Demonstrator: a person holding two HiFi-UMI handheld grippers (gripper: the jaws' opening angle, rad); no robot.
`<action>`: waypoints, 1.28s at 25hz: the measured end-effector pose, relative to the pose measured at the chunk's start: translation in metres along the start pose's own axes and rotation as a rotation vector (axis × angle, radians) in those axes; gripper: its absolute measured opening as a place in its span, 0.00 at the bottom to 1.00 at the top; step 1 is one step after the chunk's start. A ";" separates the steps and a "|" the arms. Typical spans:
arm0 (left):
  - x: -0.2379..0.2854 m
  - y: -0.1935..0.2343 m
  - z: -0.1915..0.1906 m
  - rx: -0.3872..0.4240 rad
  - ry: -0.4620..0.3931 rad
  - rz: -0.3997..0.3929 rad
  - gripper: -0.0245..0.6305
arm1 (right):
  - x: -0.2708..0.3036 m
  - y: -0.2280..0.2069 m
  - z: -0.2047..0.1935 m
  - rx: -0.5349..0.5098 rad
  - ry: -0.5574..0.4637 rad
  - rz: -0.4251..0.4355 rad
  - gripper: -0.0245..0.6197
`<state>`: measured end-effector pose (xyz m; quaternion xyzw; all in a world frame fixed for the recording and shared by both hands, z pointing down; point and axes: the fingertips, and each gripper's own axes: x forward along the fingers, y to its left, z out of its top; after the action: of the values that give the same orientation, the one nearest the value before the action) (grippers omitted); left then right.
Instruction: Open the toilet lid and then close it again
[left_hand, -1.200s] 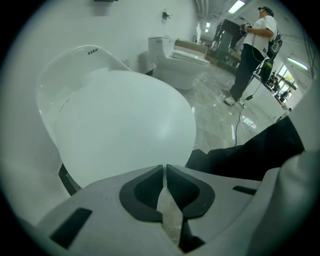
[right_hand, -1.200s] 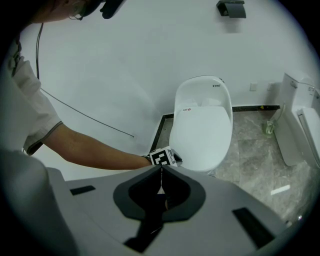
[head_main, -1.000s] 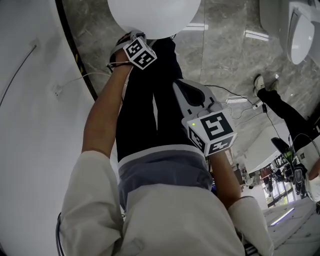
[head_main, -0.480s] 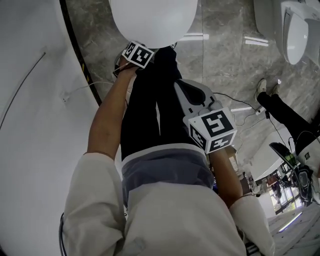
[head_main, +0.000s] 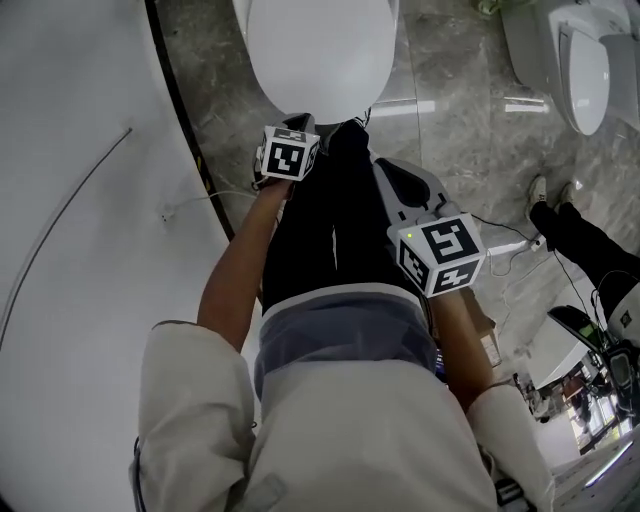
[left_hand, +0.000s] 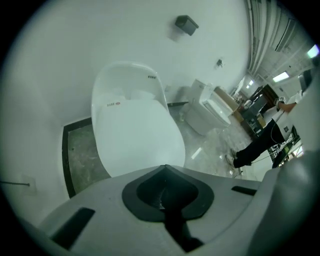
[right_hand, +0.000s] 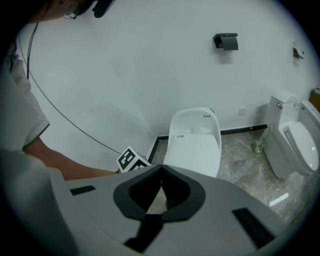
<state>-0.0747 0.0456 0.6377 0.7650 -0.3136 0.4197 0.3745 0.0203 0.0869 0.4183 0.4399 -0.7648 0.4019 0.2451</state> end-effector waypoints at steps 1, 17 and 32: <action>-0.011 -0.004 0.009 -0.007 -0.032 0.001 0.05 | -0.003 0.000 0.005 -0.006 -0.013 -0.004 0.05; -0.211 -0.050 0.123 -0.034 -0.464 0.038 0.05 | -0.064 0.025 0.098 -0.084 -0.195 0.010 0.05; -0.345 -0.075 0.165 -0.010 -0.735 0.051 0.05 | -0.126 0.043 0.137 -0.198 -0.267 0.013 0.05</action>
<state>-0.1031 0.0038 0.2512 0.8548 -0.4482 0.1245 0.2301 0.0421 0.0454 0.2327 0.4580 -0.8294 0.2639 0.1806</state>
